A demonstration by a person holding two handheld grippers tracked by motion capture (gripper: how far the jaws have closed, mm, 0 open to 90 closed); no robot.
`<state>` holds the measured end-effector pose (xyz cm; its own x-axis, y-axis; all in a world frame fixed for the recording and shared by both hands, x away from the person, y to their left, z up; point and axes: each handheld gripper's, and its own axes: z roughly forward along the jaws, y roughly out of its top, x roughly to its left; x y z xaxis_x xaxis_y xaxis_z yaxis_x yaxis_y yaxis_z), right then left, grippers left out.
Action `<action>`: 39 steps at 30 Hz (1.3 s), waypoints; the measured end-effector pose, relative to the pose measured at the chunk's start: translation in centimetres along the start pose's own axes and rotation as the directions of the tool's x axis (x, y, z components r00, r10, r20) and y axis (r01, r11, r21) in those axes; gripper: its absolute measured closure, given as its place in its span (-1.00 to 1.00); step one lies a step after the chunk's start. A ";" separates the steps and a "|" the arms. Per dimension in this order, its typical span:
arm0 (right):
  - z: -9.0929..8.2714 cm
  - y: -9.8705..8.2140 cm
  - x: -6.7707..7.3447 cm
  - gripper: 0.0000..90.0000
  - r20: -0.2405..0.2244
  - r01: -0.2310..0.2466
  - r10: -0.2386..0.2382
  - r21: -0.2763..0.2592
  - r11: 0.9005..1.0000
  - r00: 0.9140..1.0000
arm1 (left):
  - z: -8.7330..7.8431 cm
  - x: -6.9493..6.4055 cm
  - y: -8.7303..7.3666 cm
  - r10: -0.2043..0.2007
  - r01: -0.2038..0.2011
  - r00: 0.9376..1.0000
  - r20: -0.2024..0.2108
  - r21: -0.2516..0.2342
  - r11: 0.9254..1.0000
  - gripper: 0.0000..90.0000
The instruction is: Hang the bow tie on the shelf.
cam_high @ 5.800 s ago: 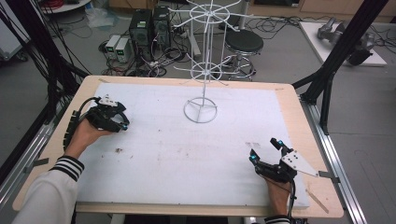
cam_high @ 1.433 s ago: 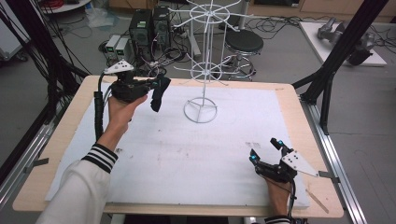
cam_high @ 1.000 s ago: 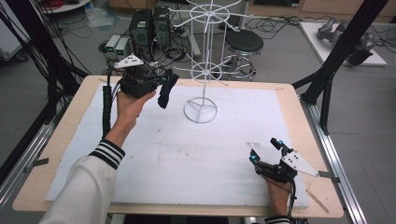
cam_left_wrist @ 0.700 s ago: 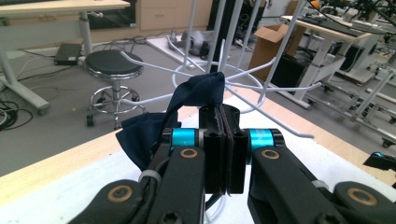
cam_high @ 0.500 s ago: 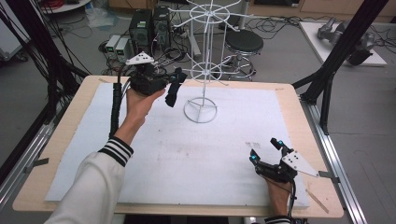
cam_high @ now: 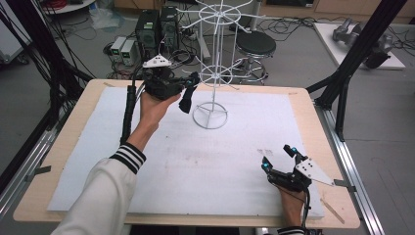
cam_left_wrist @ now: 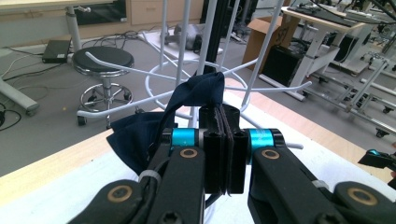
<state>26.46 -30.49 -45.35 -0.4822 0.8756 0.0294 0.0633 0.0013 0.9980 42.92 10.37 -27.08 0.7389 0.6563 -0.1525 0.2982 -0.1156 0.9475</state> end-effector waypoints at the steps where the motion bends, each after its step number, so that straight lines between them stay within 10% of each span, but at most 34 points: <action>1: 0.0 0.0 0.0 -0.80 0.000 -0.001 0.001 0.002 1.000 1.000 | 0.0 0.0 0.0 0.003 -0.003 1.000 0.000 0.001 1.000 0.96; 14: -0.2 0.0 -0.1 -0.80 -0.006 -0.011 0.011 -0.011 1.000 1.000 | 0.7 0.1 -0.2 0.018 -0.018 1.000 0.003 0.052 0.998 0.94; 25: -0.2 0.0 -0.1 -0.80 -0.007 -0.008 0.007 -0.018 1.000 1.000 | 1.0 -0.4 -0.3 0.037 -0.037 0.999 -0.011 0.036 0.999 -0.35; 39: -0.2 0.0 -0.1 -0.80 -0.004 -0.017 0.017 -0.014 1.000 1.000 | -2.9 -0.5 -2.0 0.158 -0.161 0.986 -0.053 -0.052 0.986 -0.65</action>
<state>26.37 -30.67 -45.38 -0.4845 0.8735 0.0469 0.0597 -0.0205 0.9980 40.21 12.43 -28.07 0.7439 0.6682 0.0146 0.1433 -0.1809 0.9730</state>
